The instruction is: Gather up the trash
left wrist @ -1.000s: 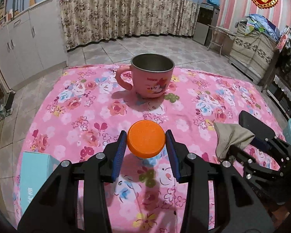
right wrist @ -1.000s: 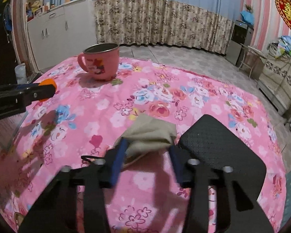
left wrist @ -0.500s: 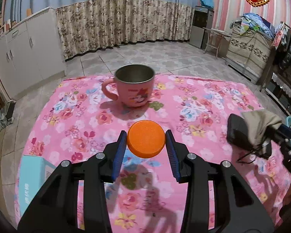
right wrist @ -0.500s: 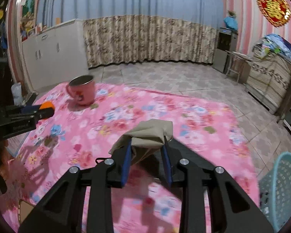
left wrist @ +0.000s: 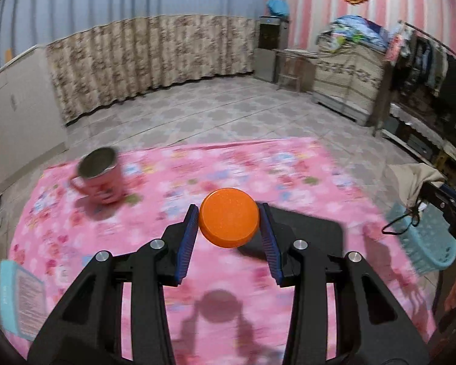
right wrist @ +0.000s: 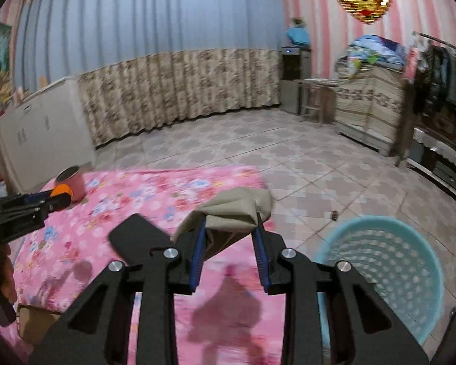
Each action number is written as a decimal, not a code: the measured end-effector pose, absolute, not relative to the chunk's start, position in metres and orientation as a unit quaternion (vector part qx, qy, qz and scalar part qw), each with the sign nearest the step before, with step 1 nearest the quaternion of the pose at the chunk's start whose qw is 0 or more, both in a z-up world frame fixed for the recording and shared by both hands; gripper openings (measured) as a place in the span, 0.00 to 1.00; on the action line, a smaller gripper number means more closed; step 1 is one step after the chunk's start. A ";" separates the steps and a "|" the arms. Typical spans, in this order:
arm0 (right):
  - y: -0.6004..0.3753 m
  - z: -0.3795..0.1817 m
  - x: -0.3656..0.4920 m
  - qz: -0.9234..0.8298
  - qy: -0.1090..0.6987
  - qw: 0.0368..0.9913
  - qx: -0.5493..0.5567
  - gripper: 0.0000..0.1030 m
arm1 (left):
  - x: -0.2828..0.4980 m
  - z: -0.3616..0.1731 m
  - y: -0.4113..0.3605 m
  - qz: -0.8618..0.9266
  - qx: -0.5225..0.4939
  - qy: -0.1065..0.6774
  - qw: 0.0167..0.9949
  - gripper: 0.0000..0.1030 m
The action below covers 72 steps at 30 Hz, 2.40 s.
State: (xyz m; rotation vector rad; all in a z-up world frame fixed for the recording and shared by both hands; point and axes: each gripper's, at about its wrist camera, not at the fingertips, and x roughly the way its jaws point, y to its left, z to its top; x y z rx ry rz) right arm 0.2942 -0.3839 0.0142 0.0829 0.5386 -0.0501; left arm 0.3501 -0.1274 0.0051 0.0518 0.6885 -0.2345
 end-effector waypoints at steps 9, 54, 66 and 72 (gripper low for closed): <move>-0.480 0.014 0.259 -0.109 0.259 0.957 0.072 0.29 | 0.334 0.017 -0.255 -0.202 0.053 0.317 0.925 0.38; -0.579 -0.041 0.248 -0.214 0.323 0.913 0.127 0.87 | 0.300 0.025 -0.328 -0.205 0.076 0.283 0.934 0.95; -0.536 -0.015 0.252 -0.215 0.263 0.928 0.155 0.96 | 0.247 0.043 -0.213 -0.143 0.041 0.256 0.955 0.95; -0.470 0.002 0.239 -0.175 0.237 0.949 0.115 0.96 | 0.212 0.049 -0.140 -0.106 0.025 0.242 0.964 0.95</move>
